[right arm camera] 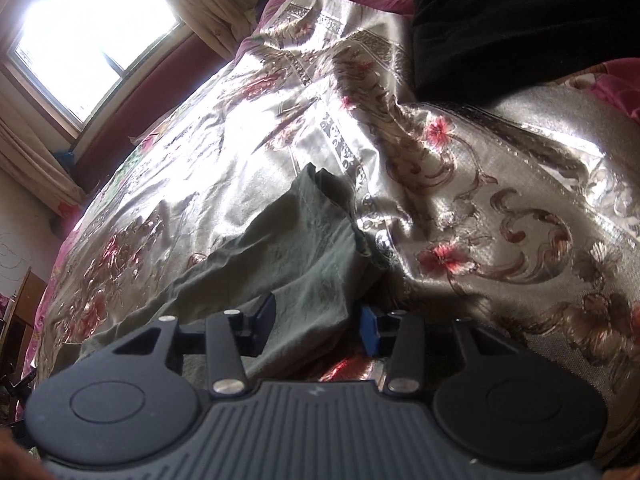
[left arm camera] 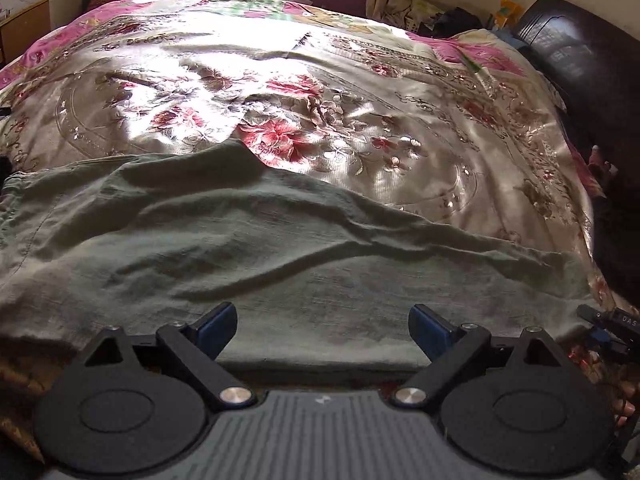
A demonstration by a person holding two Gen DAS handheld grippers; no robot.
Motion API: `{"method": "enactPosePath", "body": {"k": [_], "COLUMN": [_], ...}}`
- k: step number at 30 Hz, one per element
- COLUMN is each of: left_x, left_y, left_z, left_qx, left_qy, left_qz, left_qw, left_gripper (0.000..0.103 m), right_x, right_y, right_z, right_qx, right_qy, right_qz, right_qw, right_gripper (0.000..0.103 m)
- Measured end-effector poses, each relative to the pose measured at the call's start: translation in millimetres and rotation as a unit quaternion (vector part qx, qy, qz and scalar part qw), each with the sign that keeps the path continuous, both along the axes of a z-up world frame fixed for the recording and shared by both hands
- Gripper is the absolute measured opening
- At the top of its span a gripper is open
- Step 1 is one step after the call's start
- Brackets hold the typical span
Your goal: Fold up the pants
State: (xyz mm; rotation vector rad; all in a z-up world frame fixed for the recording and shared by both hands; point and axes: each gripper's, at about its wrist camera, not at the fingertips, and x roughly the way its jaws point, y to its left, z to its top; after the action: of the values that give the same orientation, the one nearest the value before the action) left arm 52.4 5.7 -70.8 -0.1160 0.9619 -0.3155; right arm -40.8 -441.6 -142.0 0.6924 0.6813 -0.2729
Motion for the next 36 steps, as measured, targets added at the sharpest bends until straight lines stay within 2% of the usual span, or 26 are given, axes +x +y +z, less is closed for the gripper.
{"method": "enactPosePath", "body": {"k": [2, 3, 7, 10, 13, 17, 22, 24, 27, 31, 33, 36], "left_x": [0, 1, 5, 11, 18, 27, 37, 41, 44, 49, 48, 47], "left_y": [-5, -7, -15, -19, -24, -34, -37, -33, -24, -16, -14, -17], "left_z": [-2, -3, -5, -7, -11, -20, -35, -41, -54, -74, -82, -88], "left_qx": [-0.007, -0.012, -0.036, -0.071, -0.122, -0.190, -0.267, -0.293, -0.319, -0.339, -0.342, -0.336], "left_qy": [0.004, 0.006, 0.011, 0.023, 0.040, 0.071, 0.107, 0.118, 0.133, 0.159, 0.166, 0.172], "left_qz": [-0.011, -0.019, -0.046, -0.057, -0.064, -0.070, -0.057, -0.044, -0.026, -0.004, 0.003, 0.005], "left_qw": [0.9999, 0.9997, 0.9982, 0.9956, 0.9897, 0.9767, 0.9560, 0.9477, 0.9380, 0.9274, 0.9250, 0.9262], "left_gripper": [0.103, 0.103, 0.103, 0.103, 0.103, 0.103, 0.100, 0.100, 0.099, 0.090, 0.088, 0.083], "right_x": [5, 6, 7, 15, 27, 47, 67, 70, 71, 70, 67, 64], "right_y": [3, 5, 21, 39, 63, 98, 150, 171, 197, 221, 229, 235], "right_z": [0, 1, 21, 41, 59, 68, 60, 50, 35, 19, 13, 13], "right_qx": [-0.013, -0.013, -0.047, -0.075, -0.092, -0.107, -0.118, -0.120, -0.129, -0.143, -0.147, -0.159], "right_qy": [0.007, 0.002, -0.028, -0.048, -0.067, -0.074, -0.062, -0.050, -0.028, -0.004, 0.001, -0.001], "right_qz": [0.002, 0.004, 0.022, 0.055, 0.099, 0.161, 0.257, 0.301, 0.349, 0.383, 0.393, 0.401], "right_qw": [1.000, 1.000, 0.998, 0.995, 0.989, 0.978, 0.957, 0.945, 0.928, 0.912, 0.908, 0.902], "right_gripper": [0.008, 0.005, 0.005, 0.005, 0.005, 0.005, 0.005, 0.005, 0.005, 0.005, 0.005, 0.005]}}
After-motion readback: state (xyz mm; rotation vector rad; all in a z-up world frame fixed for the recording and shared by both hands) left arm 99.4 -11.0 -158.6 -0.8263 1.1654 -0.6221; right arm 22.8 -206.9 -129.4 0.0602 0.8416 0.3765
